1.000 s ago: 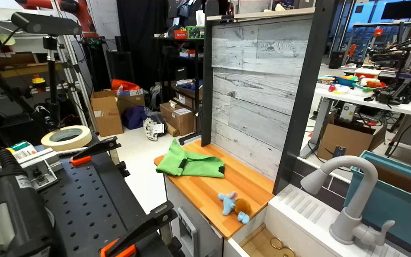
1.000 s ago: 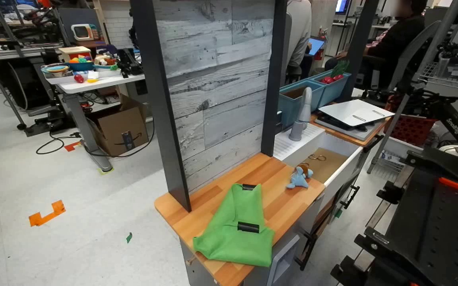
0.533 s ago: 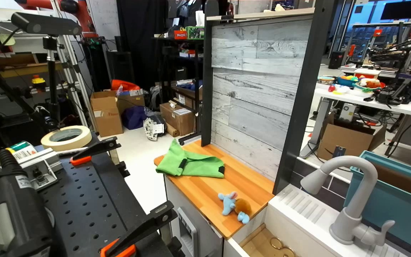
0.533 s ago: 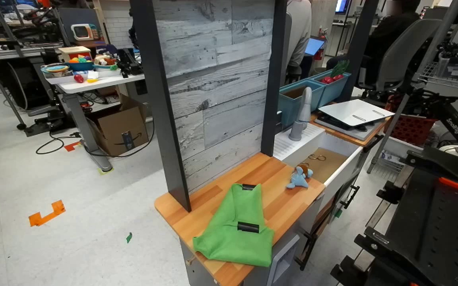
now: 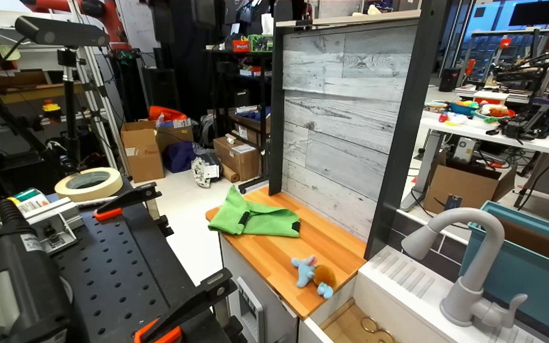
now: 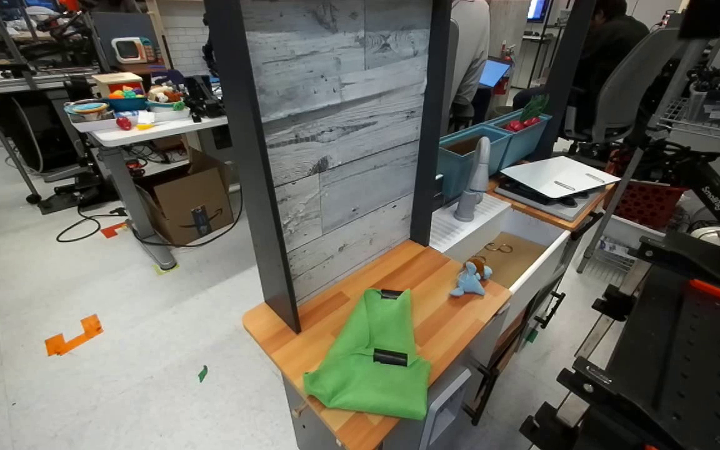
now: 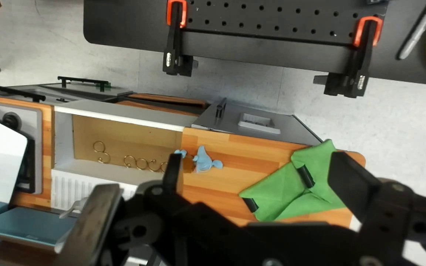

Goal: Slide the green cloth to the right

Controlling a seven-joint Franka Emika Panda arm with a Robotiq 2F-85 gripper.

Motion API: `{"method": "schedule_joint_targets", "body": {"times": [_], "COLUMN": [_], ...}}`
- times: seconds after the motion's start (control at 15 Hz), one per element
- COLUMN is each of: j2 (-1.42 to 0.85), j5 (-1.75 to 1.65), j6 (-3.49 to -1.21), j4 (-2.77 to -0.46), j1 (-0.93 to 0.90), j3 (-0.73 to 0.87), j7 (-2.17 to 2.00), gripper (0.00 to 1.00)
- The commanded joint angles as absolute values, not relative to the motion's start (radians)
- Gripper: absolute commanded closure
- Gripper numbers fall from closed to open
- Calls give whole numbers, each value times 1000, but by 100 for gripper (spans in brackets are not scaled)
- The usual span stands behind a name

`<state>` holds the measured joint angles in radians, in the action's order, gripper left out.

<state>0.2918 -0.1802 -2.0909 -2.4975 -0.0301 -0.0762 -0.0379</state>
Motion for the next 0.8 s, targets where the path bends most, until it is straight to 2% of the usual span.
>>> {"method": "schedule_joint_targets", "body": {"times": [0.0, 0.13, 0.2, 0.33, 0.73], "j2": [26, -113, 18, -51, -4], "j5": [-257, -313, -263, -268, -268], "j6": [-2208, -2247, -2229, -2239, -2236], "j4": [-2434, -2388, -2465, -2446, -2452], "j1": [-25, -36, -41, -46, -43], "j3": [-97, -95, -79, -75, -77], "j7": [-125, -197, -138, -149, -148], "gripper": [0, 0, 0, 0, 0]}}
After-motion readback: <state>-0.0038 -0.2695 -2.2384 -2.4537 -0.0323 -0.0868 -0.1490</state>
